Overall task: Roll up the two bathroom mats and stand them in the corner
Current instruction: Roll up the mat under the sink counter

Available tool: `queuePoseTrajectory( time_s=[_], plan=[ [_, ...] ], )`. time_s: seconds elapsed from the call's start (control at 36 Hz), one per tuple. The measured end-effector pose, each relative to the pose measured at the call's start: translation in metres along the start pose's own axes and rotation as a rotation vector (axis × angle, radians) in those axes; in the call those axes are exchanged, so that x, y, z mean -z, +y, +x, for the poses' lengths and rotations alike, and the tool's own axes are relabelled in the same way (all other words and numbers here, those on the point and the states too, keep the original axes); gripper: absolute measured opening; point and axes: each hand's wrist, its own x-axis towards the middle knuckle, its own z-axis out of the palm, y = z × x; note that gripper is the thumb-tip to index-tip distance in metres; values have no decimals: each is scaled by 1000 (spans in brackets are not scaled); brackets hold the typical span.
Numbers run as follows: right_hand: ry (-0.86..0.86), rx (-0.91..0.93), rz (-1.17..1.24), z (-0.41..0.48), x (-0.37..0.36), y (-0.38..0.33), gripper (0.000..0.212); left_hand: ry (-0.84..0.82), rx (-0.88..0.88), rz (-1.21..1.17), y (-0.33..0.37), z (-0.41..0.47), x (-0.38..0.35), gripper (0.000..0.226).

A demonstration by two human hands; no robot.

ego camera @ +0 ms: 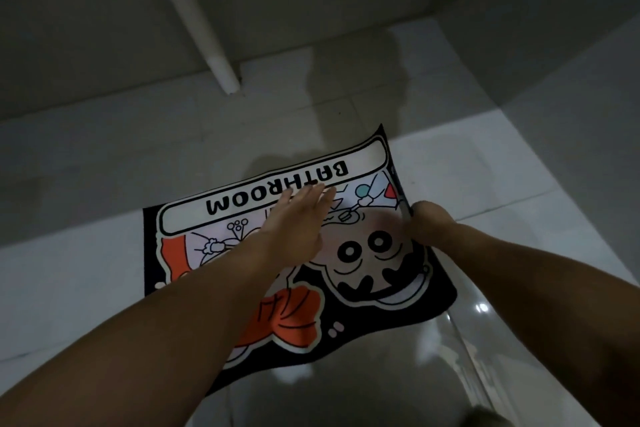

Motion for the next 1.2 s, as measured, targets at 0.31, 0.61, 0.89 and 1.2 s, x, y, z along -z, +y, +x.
queuePoseTrajectory(
  time_s=[0.31, 0.61, 0.89, 1.2],
  plan=[
    [136, 82, 6, -16, 3, -34, 32, 142, -42, -84, -27, -13, 4, 70],
    [252, 487, -442, -90, 63, -66, 48, 323, -51, -267, -23, 14, 45, 82],
    [203, 792, -754, -122, 124, -90, 63, 194, -55, -347, -27, -3, 87, 16],
    [436, 1011, -798, -166, 181, -132, 34, 64, 84, -373, -42, -62, 194, 26]
  ],
)
